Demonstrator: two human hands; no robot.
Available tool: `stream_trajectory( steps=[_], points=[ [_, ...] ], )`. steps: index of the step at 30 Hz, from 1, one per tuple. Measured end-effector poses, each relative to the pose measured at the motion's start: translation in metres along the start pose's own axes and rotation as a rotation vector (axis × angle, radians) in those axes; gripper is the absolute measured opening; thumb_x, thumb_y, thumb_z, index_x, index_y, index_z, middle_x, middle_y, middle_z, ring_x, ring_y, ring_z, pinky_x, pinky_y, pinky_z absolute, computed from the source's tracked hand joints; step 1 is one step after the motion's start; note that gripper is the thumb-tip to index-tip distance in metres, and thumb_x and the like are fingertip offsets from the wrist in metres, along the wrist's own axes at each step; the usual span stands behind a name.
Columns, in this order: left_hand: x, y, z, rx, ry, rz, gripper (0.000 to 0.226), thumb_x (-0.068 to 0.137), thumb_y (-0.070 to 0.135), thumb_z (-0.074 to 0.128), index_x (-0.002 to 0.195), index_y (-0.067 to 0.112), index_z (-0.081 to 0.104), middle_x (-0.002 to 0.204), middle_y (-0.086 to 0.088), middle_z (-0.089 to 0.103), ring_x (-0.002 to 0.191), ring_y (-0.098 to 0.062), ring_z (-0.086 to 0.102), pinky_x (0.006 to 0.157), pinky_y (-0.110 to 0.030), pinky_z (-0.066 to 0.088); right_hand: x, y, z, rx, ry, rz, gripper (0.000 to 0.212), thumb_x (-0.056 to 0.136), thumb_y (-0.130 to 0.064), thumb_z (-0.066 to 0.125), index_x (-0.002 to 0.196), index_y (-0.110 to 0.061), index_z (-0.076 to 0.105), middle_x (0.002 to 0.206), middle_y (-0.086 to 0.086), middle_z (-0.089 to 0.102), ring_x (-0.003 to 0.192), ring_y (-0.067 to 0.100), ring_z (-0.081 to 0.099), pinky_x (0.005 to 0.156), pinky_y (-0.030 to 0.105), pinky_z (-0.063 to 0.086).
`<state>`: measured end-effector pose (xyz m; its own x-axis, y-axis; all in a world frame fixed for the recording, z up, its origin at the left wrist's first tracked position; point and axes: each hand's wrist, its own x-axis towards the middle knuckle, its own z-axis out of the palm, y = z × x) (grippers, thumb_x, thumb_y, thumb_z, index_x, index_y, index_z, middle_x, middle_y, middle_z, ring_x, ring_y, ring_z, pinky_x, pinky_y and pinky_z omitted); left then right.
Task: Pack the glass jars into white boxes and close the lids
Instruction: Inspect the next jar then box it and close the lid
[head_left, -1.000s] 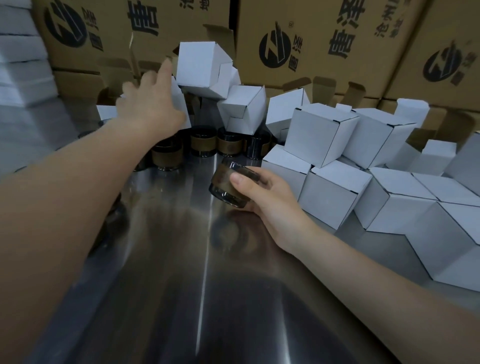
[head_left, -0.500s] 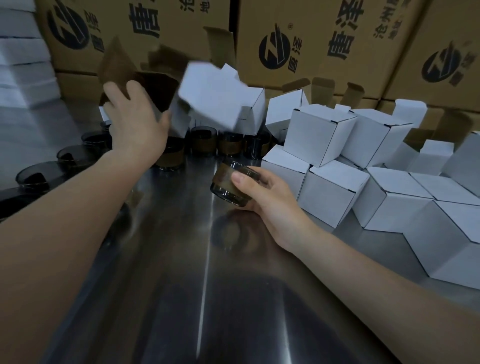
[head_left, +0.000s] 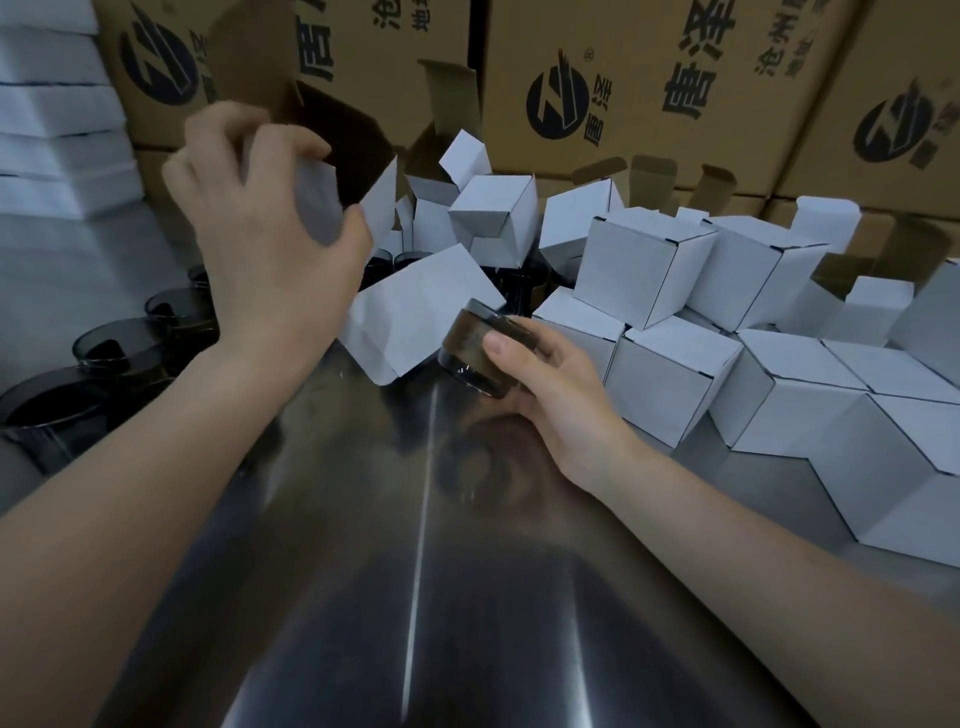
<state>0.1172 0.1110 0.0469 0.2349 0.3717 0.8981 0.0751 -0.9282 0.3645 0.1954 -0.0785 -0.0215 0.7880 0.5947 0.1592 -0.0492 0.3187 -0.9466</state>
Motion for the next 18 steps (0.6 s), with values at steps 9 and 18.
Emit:
stream_trajectory(
  steps=[9,18],
  points=[
    [-0.02,0.035,-0.026,-0.234,0.0,0.234,0.036,0.079,0.016,0.064,0.109,-0.003,0.062,0.123,-0.026,0.049,0.116,-0.04,0.048,0.094,-0.051,0.042,0.003,-0.014,-0.001,0.07,0.148,-0.092,0.041,0.081,-0.035,0.074,0.112,-0.01,0.064,0.101,0.006,0.07,0.095,0.018,0.068,0.081,0.04,0.057],
    [-0.068,0.035,-0.011,-0.463,-0.301,0.111,0.043,0.075,0.027,0.061,0.109,0.0,0.058,0.125,-0.02,0.043,0.122,-0.032,0.044,0.096,-0.052,0.045,0.004,-0.025,-0.003,0.244,0.22,-0.207,0.022,0.084,-0.039,0.066,0.097,-0.022,0.072,0.1,0.006,0.073,0.098,0.019,0.071,0.079,0.033,0.057]
  ],
)
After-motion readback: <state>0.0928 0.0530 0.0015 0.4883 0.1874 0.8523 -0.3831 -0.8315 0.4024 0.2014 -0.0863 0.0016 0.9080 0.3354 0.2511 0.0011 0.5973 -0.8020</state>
